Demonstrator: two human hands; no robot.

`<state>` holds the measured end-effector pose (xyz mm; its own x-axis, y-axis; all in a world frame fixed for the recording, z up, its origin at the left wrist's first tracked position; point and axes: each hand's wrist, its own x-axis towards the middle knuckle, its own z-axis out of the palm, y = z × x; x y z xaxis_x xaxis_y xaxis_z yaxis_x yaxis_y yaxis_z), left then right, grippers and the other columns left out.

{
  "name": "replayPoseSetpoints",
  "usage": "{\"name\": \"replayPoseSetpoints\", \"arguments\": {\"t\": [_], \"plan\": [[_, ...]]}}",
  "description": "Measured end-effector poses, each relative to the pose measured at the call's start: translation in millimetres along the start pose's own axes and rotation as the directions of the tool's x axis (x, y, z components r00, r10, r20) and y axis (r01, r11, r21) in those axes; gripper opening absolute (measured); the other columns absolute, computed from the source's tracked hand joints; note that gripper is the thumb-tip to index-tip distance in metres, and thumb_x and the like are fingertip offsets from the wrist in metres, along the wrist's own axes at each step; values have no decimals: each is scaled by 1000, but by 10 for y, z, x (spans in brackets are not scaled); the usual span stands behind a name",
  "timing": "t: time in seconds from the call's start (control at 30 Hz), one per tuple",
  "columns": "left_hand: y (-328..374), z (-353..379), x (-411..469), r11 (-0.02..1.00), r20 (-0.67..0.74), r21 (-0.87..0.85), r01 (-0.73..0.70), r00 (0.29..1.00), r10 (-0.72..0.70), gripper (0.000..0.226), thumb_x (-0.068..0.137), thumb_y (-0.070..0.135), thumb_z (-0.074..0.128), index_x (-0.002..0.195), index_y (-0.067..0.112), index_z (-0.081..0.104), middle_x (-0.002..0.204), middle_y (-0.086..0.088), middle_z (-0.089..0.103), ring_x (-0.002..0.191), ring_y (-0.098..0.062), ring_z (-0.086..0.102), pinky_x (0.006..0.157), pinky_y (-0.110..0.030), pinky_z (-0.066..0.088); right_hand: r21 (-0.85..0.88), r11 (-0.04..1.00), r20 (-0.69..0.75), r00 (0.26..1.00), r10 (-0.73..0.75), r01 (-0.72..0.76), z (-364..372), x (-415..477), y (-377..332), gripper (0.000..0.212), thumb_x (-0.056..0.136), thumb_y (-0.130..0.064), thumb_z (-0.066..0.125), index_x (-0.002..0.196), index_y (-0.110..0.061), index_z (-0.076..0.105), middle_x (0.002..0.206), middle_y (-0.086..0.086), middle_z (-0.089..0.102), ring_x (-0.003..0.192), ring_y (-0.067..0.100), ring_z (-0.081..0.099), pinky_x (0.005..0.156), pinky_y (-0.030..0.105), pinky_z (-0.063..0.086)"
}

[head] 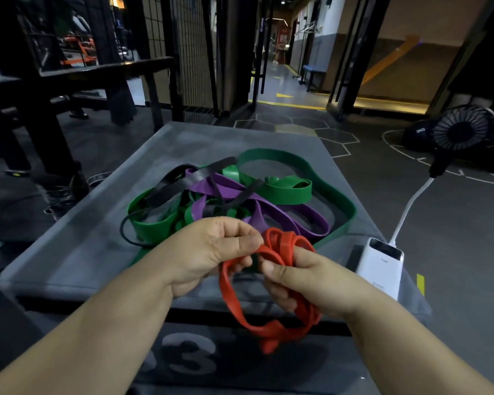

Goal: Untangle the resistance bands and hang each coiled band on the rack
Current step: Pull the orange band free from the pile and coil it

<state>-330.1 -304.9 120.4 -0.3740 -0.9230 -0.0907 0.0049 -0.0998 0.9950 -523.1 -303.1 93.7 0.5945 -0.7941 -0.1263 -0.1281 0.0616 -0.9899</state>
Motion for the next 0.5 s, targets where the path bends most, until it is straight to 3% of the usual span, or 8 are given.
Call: {"name": "replayPoseSetpoints", "arguments": {"t": [0.17,0.23,0.3,0.4,0.5], "plan": [[-26,-42,10,989,67,-141,35,997,-26,30,73,19,80,89,14,55,60,3,57,51,-6,50,49,-17,44,181,981,41,997,58,-65,40,-6,-35,25,85,-31,56,81,-8,47,57,5,45,48,16,41,48,24,39],[-29,-61,-1,998,123,-67,3,992,6,34,67,9,75,93,13,54,68,3,60,59,-7,55,55,-18,47,262,962,32,997,75,-80,39,-6,-37,24,84,-32,56,81,-9,50,56,7,42,46,16,38,45,24,38],[-37,-69,0,992,109,111,-63,993,51,36,67,4,81,92,14,57,78,2,62,71,-11,58,64,-20,50,308,947,51,995,83,-95,19,-19,-48,25,84,-34,57,81,-9,53,55,8,39,44,16,36,43,24,36],[-48,-76,24,978,-3,150,-142,990,144,18,70,17,77,81,13,63,74,1,63,69,-10,58,65,-18,50,305,941,208,975,81,-143,-48,-42,-53,32,85,-44,65,81,-13,57,52,4,41,41,14,37,42,22,37],[-61,-93,46,984,-25,133,-122,992,127,20,68,29,71,81,14,71,78,-3,68,74,-14,62,71,-21,51,337,919,380,923,65,-203,-84,-30,-49,40,84,-54,68,80,-15,58,51,0,45,39,10,42,43,20,39]]}}
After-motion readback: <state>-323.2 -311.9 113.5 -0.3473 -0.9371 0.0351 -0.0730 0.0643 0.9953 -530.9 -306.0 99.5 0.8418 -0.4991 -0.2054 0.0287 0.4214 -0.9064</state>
